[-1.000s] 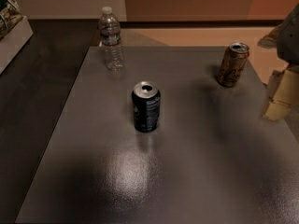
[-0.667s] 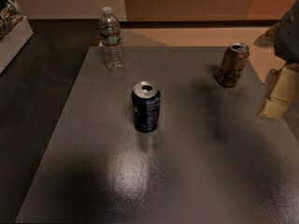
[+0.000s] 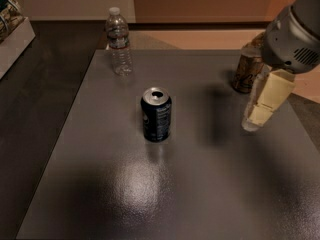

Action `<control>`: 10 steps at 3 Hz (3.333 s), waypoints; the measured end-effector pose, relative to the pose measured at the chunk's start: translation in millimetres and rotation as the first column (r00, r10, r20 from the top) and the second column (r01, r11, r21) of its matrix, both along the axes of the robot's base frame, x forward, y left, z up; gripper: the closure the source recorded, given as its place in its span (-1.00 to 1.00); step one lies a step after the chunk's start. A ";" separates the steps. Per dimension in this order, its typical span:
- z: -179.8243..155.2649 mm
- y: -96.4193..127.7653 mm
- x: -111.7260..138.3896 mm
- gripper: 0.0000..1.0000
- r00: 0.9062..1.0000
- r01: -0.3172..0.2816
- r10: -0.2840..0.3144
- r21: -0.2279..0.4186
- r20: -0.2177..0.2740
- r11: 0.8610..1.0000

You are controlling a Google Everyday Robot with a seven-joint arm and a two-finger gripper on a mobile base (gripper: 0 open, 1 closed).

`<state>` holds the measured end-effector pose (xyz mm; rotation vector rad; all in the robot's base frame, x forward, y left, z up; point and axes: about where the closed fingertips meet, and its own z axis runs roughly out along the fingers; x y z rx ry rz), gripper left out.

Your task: Pick pepsi can

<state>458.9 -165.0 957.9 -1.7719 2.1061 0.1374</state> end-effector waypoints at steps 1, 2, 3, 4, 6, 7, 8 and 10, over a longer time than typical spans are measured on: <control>-12.3 29.3 2.7 -1.00 0.998 -0.056 0.057 0.051 -0.012 0.997; -26.9 61.7 9.4 -1.00 0.994 -0.111 0.113 0.099 -0.012 0.989; -39.6 93.9 16.7 -1.00 0.987 -0.156 0.158 0.137 -0.004 0.978; -51.0 124.0 28.9 -1.00 0.982 -0.186 0.189 0.176 0.003 0.967; -65.7 162.0 36.8 -1.00 0.972 -0.222 0.234 0.233 -0.028 0.947; -68.8 169.9 32.7 -0.67 0.963 -0.241 0.263 0.256 -0.054 0.936; -67.6 172.7 28.4 -0.21 0.955 -0.259 0.287 0.275 -0.069 0.926; -46.6 174.3 22.3 0.73 0.948 -0.284 0.314 0.308 -0.050 0.908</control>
Offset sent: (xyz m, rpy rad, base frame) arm 0.0177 0.0970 -0.0430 0.1550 0.0201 0.1729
